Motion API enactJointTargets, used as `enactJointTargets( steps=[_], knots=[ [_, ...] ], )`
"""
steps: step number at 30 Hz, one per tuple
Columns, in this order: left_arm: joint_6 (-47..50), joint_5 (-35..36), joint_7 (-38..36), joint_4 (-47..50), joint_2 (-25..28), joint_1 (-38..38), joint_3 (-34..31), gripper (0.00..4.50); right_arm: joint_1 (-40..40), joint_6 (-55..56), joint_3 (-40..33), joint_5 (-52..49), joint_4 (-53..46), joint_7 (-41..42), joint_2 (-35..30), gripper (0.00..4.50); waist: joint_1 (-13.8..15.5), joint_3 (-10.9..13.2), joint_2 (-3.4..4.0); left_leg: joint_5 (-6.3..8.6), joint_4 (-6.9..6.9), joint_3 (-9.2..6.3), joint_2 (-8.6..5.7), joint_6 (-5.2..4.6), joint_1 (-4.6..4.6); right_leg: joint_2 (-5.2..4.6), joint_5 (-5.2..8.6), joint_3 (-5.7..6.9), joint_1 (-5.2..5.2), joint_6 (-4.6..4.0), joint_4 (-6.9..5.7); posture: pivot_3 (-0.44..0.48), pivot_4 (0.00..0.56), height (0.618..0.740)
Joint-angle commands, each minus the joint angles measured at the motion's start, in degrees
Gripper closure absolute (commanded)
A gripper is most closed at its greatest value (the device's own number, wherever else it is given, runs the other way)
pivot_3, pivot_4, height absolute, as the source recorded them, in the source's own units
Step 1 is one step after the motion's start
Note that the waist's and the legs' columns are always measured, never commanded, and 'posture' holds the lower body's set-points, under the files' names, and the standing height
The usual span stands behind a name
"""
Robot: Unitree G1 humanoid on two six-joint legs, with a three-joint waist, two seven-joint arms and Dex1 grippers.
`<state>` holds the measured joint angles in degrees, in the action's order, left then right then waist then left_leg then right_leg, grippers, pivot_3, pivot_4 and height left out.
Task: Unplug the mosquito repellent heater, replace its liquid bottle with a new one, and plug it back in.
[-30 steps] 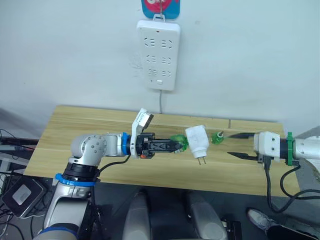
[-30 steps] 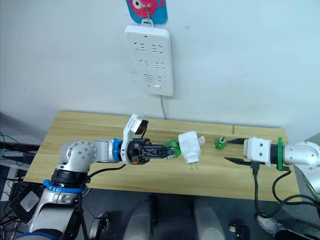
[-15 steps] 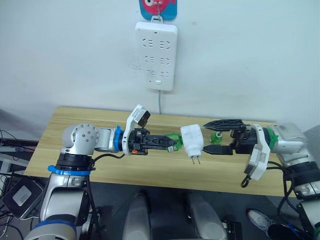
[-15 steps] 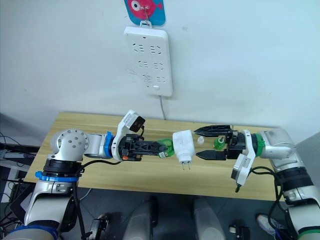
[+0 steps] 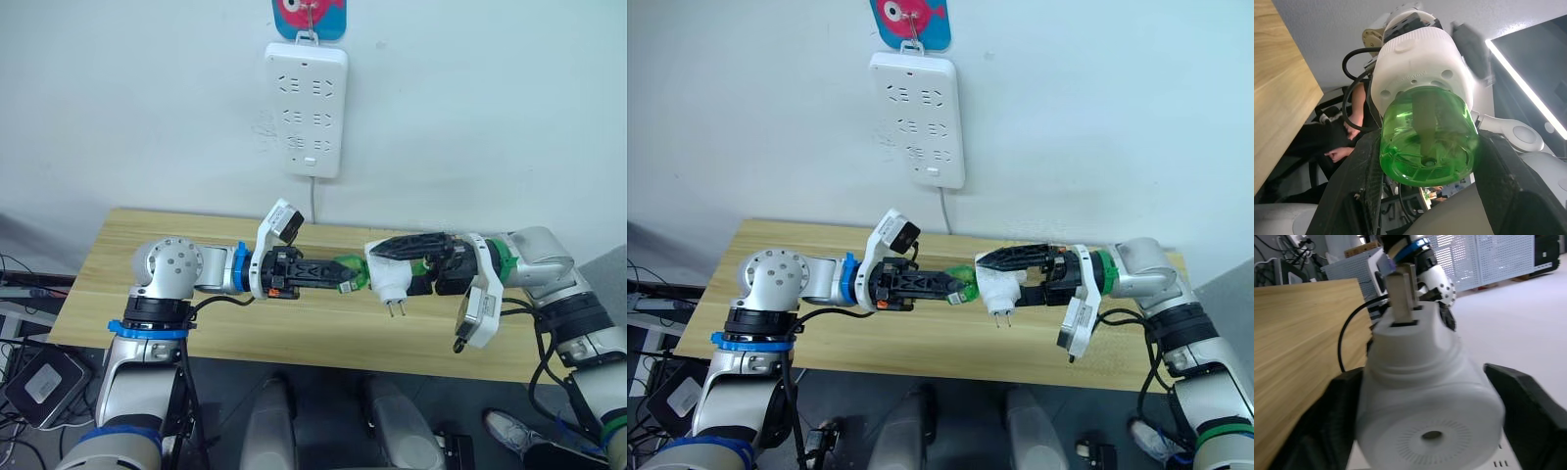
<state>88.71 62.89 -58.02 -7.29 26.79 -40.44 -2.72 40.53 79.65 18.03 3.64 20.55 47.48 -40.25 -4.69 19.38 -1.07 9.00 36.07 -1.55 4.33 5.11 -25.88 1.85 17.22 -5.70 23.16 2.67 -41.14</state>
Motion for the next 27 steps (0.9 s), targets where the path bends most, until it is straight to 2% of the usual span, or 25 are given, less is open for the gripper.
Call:
enactJointTargets(
  steps=[1, 4, 9, 11, 14, 17, 18, 19, 21, 24, 27],
  knots=[
    [0.3, 1.1, -0.5, 2.2, 0.3, 0.7, -0.2, 2.26, 1.6, 0.4, 0.3, -1.2, -1.1, -2.7, -0.9, 1.39, 0.0, 0.0, 0.0, 0.0, 0.0, -0.01, 0.0, 0.0, 0.0, 0.0, 0.0, 0.0, 0.0, 0.0, 0.0, -0.112, 0.286, 0.74],
    [0.4, 1.6, -1.2, 2.6, 0.3, 0.9, -0.1, 2.26, 2.5, 0.3, 0.7, -0.9, -0.2, -3.3, -1.0, 1.39, 0.0, 0.0, 0.0, 0.0, 0.01, -0.01, 0.0, -0.02, 0.01, 0.0, 0.0, 0.0, 0.0, 0.0, -0.01, -0.112, 0.288, 0.74],
    [-0.7, 1.1, -0.6, 0.3, 0.6, 0.0, -2.4, 0.55, 3.1, -1.2, 0.0, -0.7, 1.9, -4.3, -2.0, 1.41, 0.0, 0.0, 0.0, 0.0, 0.01, 0.0, -0.01, -0.04, 0.01, -0.01, 0.0, -0.01, 0.0, 0.0, -0.02, -0.112, 0.288, 0.74],
    [-2.0, 0.3, 0.5, -2.4, 1.6, -2.0, -5.0, 0.01, 2.4, -1.8, 0.4, -1.4, 2.9, -4.4, -3.5, 1.41, 0.0, 0.0, 0.0, 0.0, 0.01, -0.01, 0.0, -0.04, 0.0, -0.01, 0.0, 0.0, 0.0, -0.01, -0.02, -0.112, 0.288, 0.74],
    [-1.9, 1.0, 1.7, -4.3, 2.9, -3.8, -8.5, 0.0, 1.3, -4.2, 0.9, -2.4, 3.1, -4.4, -4.9, 1.41, 0.0, 0.0, 0.0, 0.03, 0.01, -0.02, -0.01, -0.1, 0.0, -0.01, 0.0, 0.01, 0.0, 0.0, -0.02, -0.091, 0.295, 0.74],
    [-18.3, -9.2, -9.2, 11.7, 13.5, 3.0, 0.8, 0.0, -2.4, -18.0, 1.9, -7.6, 0.0, -0.7, -6.5, 1.41, -0.2, 0.0, 0.0, -0.01, -0.06, 0.04, 0.03, -0.02, 0.0, -0.01, 0.0, -0.06, 0.01, -0.01, 0.02, -0.085, 0.3, 0.74],
    [-33.3, -19.3, -14.6, 17.4, 18.7, 7.0, 6.4, 0.0, -4.2, -28.8, 1.2, -10.9, -3.6, -0.3, -6.6, 1.41, -0.2, 0.0, 0.0, -0.03, -0.11, 0.08, 0.05, 0.01, 0.04, -0.01, -0.01, -0.08, -0.01, -0.01, 0.05, -0.078, 0.301, 0.74],
    [-47.2, -28.4, -17.3, 20.1, 21.7, 10.2, 10.2, 0.0, -5.9, -41.1, 0.8, -15.2, -8.5, 0.2, -7.1, 1.41, -0.2, 0.0, 0.02, -0.03, -0.15, 0.1, 0.05, 0.02, 0.04, -0.01, 0.02, -0.1, 0.01, -0.06, 0.06, -0.071, 0.3, 0.74],
    [-68.4, -40.7, -17.1, 20.9, 22.9, 14.0, 13.4, 0.0, -8.5, -64.3, -0.4, -22.5, -17.9, -0.9, -7.9, 1.41, 0.2, -0.1, 0.16, -0.04, -0.3, 0.18, 0.13, 0.05, 0.11, -0.02, 0.06, -0.13, 0.01, -0.15, 0.13, -0.071, 0.3, 0.74],
    [-83.0, -47.8, -6.8, 17.2, 15.8, 14.2, 11.5, 0.0, -9.1, -99.0, -3.6, -39.5, -29.1, -8.6, -8.1, 1.41, 1.5, -0.1, 0.15, 0.02, -0.21, 0.13, 0.16, -0.07, 0.07, -0.17, 0.11, -0.07, 0.05, -0.26, 0.07, -0.057, 0.304, 0.74],
    [-101.8, -59.9, 2.4, 11.7, 11.1, 13.0, 12.3, 0.0, -5.9, -127.4, -9.4, -56.7, -31.7, -20.5, -5.1, 1.42, 2.2, -0.1, 0.08, 0.03, -0.05, 0.11, 0.08, -0.15, -0.05, -0.09, 0.11, -0.08, 0.04, -0.26, 0.11, -0.044, 0.303, 0.74]
  ],
)
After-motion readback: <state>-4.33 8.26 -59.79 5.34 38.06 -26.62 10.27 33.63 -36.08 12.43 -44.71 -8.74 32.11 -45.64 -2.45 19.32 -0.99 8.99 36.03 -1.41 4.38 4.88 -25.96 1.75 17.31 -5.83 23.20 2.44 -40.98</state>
